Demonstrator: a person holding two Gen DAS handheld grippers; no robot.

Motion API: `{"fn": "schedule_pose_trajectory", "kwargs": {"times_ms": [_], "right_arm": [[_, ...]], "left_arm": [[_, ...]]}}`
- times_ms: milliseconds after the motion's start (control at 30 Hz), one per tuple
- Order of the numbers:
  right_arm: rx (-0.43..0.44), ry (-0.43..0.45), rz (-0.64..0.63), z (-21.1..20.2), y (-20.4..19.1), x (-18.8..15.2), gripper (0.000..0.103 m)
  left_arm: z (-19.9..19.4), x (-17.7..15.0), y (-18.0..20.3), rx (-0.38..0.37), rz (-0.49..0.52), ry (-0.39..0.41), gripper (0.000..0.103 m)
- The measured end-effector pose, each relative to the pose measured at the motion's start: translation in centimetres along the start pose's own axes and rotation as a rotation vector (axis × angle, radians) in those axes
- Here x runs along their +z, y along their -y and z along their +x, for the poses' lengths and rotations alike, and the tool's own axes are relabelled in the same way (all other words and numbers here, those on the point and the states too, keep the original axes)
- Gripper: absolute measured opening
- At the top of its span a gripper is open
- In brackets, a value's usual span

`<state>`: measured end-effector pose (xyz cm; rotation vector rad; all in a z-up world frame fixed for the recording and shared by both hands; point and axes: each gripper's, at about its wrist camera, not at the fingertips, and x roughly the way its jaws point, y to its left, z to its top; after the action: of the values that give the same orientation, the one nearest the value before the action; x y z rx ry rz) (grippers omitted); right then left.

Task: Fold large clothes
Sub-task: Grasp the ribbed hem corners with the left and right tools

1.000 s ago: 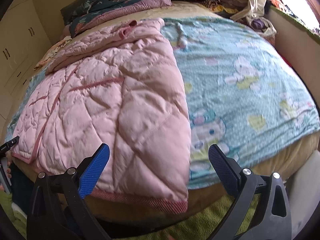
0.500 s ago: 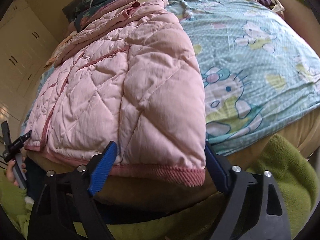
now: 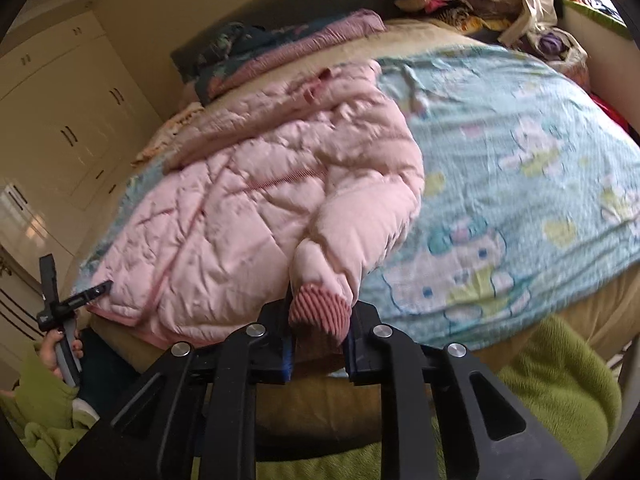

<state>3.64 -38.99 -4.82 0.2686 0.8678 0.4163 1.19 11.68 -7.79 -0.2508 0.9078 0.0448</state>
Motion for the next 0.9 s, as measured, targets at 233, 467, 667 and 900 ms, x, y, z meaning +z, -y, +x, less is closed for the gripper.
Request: {"fn": "schedule_pose_trajectory", "kwargs": {"times_ms": [233,467,667,900], "right_arm": [[0.015,0.044,-0.012,-0.6,-0.5,1.2,0.015],[0.021,0.127,-0.041,-2.1,-1.6,3.9,0.014],[0.025,0.181,-0.067,-2.8,-2.5,6.8,0.014],[0.026,0.224,-0.069,-3.0,-2.8,9.2,0.013]], "left_arm": [[-2.8,1.7,0.8,-0.007,0.097,0.098,0.01],[-5.3,5.2,2.1,-0.034,0.135,0.208,0.009],[-5.8,7.5,2.9,-0.047,0.138,0.253,0.009],[-6.3,9.7,3.4,-0.06,0.13,0.3,0.009]]}}
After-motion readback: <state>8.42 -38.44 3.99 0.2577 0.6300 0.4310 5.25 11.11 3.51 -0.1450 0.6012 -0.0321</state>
